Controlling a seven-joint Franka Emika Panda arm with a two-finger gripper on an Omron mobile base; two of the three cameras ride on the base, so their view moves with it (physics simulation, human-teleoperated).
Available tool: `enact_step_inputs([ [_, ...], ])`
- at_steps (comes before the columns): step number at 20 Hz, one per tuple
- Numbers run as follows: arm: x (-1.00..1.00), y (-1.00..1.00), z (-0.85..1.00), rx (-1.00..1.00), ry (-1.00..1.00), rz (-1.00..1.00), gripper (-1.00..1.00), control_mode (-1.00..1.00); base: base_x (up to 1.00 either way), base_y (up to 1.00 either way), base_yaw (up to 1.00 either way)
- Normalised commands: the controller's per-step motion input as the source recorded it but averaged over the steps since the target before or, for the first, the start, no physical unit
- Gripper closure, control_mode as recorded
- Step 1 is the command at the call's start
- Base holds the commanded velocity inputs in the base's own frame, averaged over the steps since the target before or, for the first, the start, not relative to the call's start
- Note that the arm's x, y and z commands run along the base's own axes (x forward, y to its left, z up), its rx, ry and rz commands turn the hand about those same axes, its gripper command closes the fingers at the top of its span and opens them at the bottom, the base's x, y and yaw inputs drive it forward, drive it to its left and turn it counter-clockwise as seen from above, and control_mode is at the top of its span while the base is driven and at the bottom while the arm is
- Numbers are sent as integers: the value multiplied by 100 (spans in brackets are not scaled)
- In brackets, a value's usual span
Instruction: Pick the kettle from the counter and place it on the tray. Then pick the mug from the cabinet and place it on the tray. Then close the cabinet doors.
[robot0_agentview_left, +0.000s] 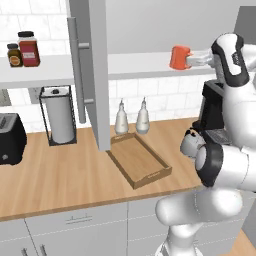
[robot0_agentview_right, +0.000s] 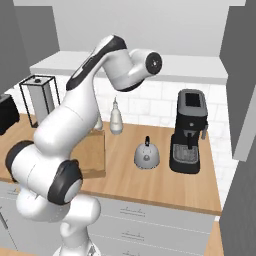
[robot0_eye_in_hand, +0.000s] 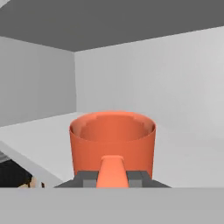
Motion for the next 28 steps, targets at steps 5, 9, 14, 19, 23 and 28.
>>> enact_step_inputs([
  [5, -90, 40, 0, 7, -4, -3, 100, -100, 0, 0, 0],
  [9, -83, 60, 0, 6, 0, -8, 100, -100, 0, 0, 0],
  [14, -84, 45, -12, 4, 1, -4, 100, -100, 0, 0, 0],
  [19, -83, 26, -51, 0, 1, 24, 100, -100, 0, 0, 0],
  [23, -65, 29, -65, 0, 1, 42, 100, -100, 0, 0, 0],
  [28, -10, 22, -59, 0, 6, 47, 100, -100, 0, 0, 0],
])
